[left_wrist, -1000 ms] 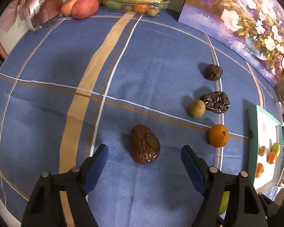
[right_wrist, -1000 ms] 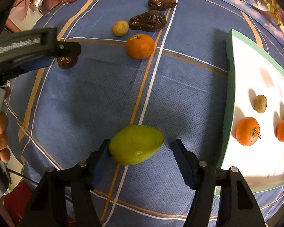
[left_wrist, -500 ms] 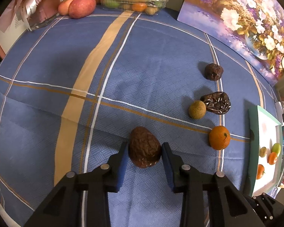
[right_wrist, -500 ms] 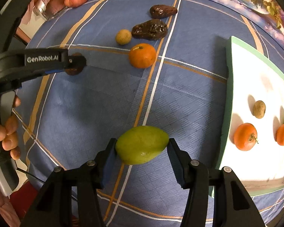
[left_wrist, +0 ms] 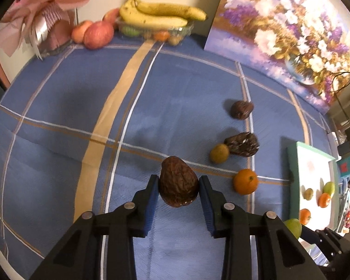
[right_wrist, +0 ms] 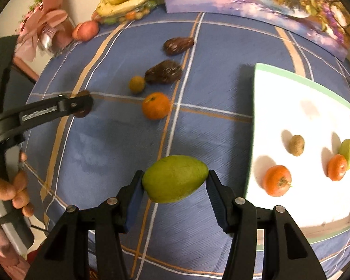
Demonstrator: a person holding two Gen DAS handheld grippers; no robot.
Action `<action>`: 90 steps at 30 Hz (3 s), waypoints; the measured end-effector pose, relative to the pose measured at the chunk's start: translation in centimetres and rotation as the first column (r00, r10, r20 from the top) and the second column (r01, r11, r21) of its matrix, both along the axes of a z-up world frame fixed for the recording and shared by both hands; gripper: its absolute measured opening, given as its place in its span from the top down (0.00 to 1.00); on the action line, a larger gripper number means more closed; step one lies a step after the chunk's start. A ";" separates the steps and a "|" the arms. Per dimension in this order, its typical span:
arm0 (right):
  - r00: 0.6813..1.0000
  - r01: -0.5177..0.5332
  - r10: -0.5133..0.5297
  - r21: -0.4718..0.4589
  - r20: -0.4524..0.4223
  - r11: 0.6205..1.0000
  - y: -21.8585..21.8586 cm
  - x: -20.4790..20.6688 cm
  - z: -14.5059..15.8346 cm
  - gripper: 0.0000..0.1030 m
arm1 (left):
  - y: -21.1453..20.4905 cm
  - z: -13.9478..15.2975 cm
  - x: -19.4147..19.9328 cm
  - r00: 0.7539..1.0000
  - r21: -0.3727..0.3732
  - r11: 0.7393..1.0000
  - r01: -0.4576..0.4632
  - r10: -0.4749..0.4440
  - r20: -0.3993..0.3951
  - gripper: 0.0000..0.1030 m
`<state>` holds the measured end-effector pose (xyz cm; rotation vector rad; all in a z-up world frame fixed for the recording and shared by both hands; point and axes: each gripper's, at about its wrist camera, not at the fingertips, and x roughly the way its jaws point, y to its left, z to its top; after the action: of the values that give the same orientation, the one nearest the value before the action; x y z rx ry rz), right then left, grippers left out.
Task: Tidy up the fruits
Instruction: 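Carry the green mango and brown dried fruit over the white tray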
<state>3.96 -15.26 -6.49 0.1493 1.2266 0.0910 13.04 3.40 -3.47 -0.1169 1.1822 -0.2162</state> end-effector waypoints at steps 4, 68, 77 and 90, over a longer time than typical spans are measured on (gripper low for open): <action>0.999 0.036 -0.036 0.005 0.007 0.999 -1.3 -0.2 0.4 0.46 | -0.6 1.6 -0.5 0.999 -0.007 1.000 0.008 -0.008 0.045 0.64; 0.814 0.571 -0.559 -0.043 0.156 0.820 -25.0 1.8 1.9 0.46 | -28.1 0.1 -1.5 0.858 0.144 0.859 0.491 -0.506 0.090 0.64; 0.822 0.564 -0.555 -0.045 0.130 0.825 -25.8 2.4 1.1 0.46 | -29.3 -1.3 -1.4 0.847 0.173 0.842 0.511 -0.527 0.067 0.64; 0.840 0.541 -0.538 -0.045 0.071 0.840 -25.8 3.0 -1.2 0.46 | -29.3 -3.2 -1.6 0.851 0.200 0.837 0.509 -0.525 0.029 0.64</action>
<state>7.00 -41.02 -7.66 0.4315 1.0903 -0.4364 11.46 -25.93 -6.63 0.3839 1.1253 -0.5820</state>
